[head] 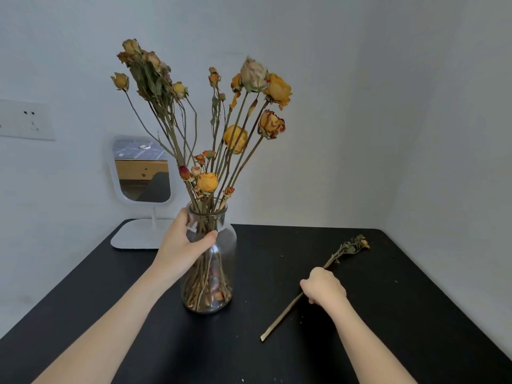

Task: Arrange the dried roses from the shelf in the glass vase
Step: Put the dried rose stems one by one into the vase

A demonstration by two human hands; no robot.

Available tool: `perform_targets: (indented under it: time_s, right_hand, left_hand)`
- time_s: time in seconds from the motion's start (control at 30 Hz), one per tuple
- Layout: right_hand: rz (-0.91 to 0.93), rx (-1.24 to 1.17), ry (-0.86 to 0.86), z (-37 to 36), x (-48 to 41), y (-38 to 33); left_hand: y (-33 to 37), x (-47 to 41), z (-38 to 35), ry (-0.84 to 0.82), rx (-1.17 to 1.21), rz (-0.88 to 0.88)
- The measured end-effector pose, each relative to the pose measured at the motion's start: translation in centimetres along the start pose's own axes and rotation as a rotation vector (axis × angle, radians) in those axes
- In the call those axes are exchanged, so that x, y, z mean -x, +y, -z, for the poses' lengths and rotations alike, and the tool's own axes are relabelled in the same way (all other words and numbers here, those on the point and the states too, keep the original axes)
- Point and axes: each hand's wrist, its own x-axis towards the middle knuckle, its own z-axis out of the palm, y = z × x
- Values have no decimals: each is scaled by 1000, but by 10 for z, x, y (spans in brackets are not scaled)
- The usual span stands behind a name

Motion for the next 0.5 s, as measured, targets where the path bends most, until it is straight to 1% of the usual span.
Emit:
perform_targets:
  time_s: [0.17,0.23,0.33,0.43,0.5]
  right_hand:
    - [-27,-213,15,-2,-5,2]
    - [-7,-316,42,-1,-7,3]
    - [105,-461,98,8,-6,2]
    - [261,-569,155,25,5,-1]
    - [350,-642,194,40,17,-6]
  left_hand:
    - [-2,-1,1,-6,18,9]
    - [0,0,1,-12,36,16]
    - [4,1,3,-28,80,42]
    - [7,1,9,-88,102,90]
    - [10,1,9,-76,6,112]
